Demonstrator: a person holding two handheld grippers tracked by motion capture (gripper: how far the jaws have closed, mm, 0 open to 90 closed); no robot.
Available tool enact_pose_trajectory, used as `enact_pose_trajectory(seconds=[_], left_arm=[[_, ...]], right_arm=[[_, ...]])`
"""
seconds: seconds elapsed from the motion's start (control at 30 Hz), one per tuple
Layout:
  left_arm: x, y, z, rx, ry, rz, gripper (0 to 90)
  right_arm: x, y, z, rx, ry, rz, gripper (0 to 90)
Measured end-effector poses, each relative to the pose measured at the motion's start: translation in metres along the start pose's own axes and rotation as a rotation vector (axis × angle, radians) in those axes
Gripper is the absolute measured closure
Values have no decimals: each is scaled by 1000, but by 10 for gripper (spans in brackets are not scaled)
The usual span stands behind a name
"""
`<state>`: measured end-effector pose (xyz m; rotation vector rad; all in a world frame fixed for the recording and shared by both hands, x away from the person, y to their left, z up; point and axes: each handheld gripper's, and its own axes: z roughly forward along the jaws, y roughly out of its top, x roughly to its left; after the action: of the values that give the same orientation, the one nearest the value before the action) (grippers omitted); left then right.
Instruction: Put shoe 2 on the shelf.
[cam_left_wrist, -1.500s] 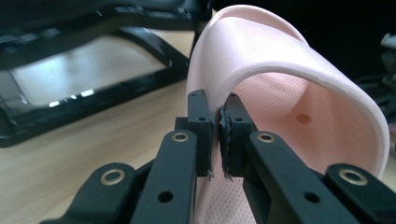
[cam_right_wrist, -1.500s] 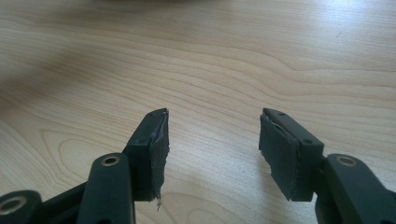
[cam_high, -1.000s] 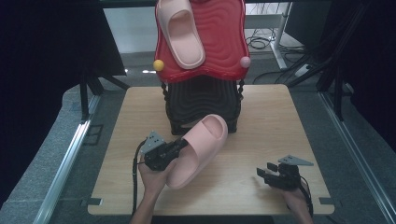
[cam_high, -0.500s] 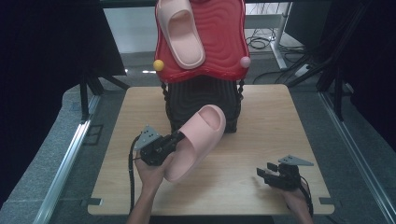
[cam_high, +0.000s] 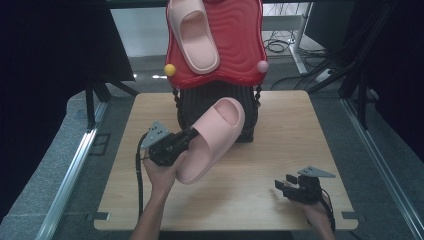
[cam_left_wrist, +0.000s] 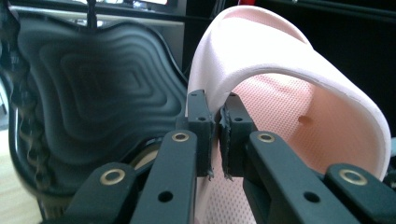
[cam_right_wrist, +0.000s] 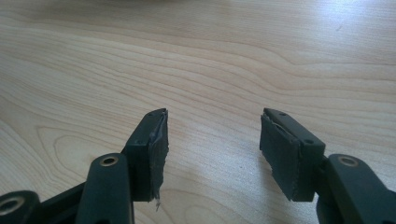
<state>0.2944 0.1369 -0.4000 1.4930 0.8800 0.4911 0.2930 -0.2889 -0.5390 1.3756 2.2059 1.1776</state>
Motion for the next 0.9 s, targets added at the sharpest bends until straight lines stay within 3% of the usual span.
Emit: enact_pose_trajectory(seconds=[0.43, 0.73, 0.9], left_arm=[[-11, 43, 17, -43, -12, 37, 844], [-21, 85, 34, -58, -16, 86, 841], [-24, 105, 43, -81, -14, 77, 840]], right_arm=[[-1, 0, 0, -2, -2, -5, 421], [-4, -1, 0, -4, -4, -5, 416], [-4, -1, 0, -4, -2, -6, 415]])
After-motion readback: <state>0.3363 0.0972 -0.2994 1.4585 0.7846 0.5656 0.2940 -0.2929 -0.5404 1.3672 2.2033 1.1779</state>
